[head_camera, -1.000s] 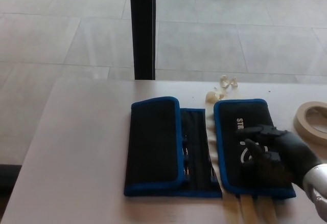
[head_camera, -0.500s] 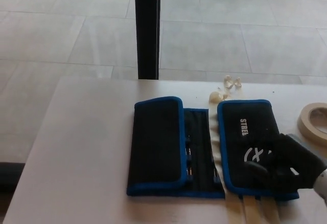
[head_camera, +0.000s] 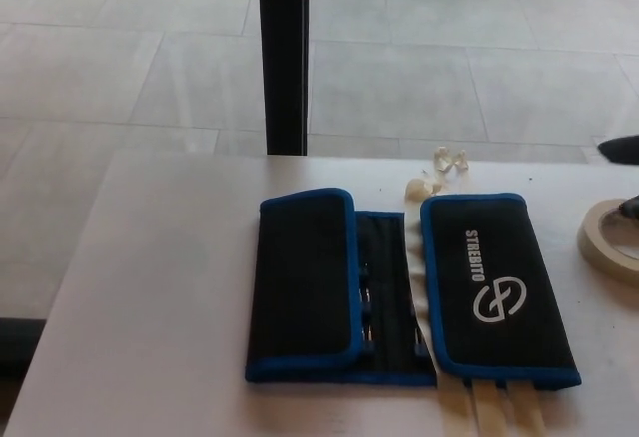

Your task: The robot uses its right hand to lift an edge of the toolkit kept in middle of the desk and make one fold in it

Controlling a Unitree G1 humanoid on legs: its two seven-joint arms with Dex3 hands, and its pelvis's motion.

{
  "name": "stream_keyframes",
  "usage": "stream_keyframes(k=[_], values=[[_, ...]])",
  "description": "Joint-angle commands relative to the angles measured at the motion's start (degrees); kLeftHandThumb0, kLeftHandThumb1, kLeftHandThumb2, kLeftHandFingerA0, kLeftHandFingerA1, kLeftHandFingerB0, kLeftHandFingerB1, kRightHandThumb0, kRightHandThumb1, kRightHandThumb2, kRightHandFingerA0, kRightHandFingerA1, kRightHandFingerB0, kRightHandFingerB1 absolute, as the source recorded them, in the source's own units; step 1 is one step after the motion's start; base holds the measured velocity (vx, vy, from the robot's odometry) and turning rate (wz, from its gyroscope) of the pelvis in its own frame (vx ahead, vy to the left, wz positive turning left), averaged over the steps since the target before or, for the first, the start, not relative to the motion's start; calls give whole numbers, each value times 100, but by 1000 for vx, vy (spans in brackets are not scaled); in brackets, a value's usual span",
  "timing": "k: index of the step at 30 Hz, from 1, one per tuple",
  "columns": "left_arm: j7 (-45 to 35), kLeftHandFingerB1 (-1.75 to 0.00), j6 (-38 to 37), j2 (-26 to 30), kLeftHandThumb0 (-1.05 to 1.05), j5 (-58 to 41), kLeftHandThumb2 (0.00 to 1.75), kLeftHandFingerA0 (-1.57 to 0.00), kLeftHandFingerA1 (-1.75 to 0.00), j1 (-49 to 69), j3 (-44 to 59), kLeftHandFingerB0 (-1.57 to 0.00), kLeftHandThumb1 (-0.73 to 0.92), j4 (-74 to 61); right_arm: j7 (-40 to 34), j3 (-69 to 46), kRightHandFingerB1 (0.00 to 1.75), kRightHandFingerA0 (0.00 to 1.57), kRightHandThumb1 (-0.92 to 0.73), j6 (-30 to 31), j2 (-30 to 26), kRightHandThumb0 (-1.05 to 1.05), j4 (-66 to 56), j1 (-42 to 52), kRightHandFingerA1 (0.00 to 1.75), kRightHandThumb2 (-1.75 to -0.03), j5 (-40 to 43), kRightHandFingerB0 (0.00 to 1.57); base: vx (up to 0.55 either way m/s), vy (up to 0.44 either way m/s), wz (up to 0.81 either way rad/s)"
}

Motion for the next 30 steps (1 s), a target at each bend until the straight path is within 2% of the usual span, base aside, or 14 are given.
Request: stream_keyframes(k=[1, 5, 7, 8, 11, 19, 23, 24, 25, 26, 27, 28, 29, 30], values=[[29, -55, 61, 148, -60, 27, 61, -67, -76, 28, 43, -52, 74, 15, -37, -1640, 39, 64, -73, 525, -254, -44, 322, 22, 48, -62, 854, 45, 0, 0, 0], [20, -53, 11, 143, -59, 46, 62, -65, -72, 52, 30, -51, 75, 26, -610, -2323, 40, 69, -72, -148, -425, -44, 1606, 213, 47, -62, 452, 48, 0, 0, 0], [-8, -55, 10, 141, -60, 47, 61, -66, -77, 78, 23, -52, 75, 5, -1037, -2883, 47, 79, -66, -321, -379, -61, 2562, 135, 68, -60, 654, 62, 0, 0, 0], [13, -55, 29, 122, -60, 24, 62, -67, -75, 79, 46, -53, 74, 21, -1261, -3393, 62, 87, -61, -225, -364, -69, 3257, 89, 78, -58, 995, 70, 0, 0, 0], [40, -54, 57, 100, -59, -8, 61, -67, -75, 92, 77, -51, 75, 17, -1530, -3820, 76, 81, -63, -400, -328, -76, 3963, 154, 91, -59, 1185, 70, 0, 0, 0], [47, -54, 19, 26, -60, -25, 62, -66, -74, 133, 104, -51, 75, 15, -2216, -5407, 96, 69, -68, -806, -58, -81, 5361, 246, 111, -60, 2229, 37, 0, 0, 0], [55, -56, 4, -23, -59, -85, 62, -67, -82, 108, 177, -48, 73, 45, -2384, -5968, 96, 66, -63, -907, 163, -69, 5639, 244, 112, -68, 2607, 45, 0, 0, 0], [37, -58, 7, -25, -59, -113, 62, -69, -82, 104, 205, -51, 74, 34, -2453, -6135, 113, 70, -61, -890, 187, -70, 5792, 168, 111, -71, 2761, 59, 0, 0, 0], [21, -58, 5, -23, -59, -113, 62, -69, -82, 101, 210, -51, 74, 30, -2546, -6235, 113, 70, -61, -839, 169, -70, 5927, 104, 111, -71, 2809, 59, 0, 0, 0], [8, -59, -6, -30, -59, -136, 62, -69, -83, 112, 235, -52, 74, 17, -2602, -6416, 122, 66, -59, -781, 213, -68, 5960, 47, 120, -75, 2961, 53, 0, 0, 0], [27, -58, 37, -28, -59, -141, 62, -67, -77, 96, 241, -53, 75, 6, -2688, -6737, 125, 65, -64, -488, 148, -67, 6207, -43, 131, -81, 3305, 29, 0, 0, 0], [20, -57, 43, -40, -59, -162, 62, -66, -78, 83, 264, -51, 75, 0, -2582, -6958, 95, 84, -73, -273, 165, -66, 6350, -37, 153, -85, 3528, 13, 0, 0, 0], [20, -58, 39, -44, -59, -153, 62, -67, -79, 72, 258, -52, 75, 3, -2494, -7002, 100, 96, -73, -237, 200, -67, 6387, -3, 146, -87, 3534, 5, 0, 0, 0], [31, -58, 41, -41, -59, -125, 62, -67, -79, 60, 234, -52, 75, 9, -2451, -7008, 100, 96, -73, -244, 219, -67, 6421, 20, 146, -87, 3490, 5, 0, 0, 0]])
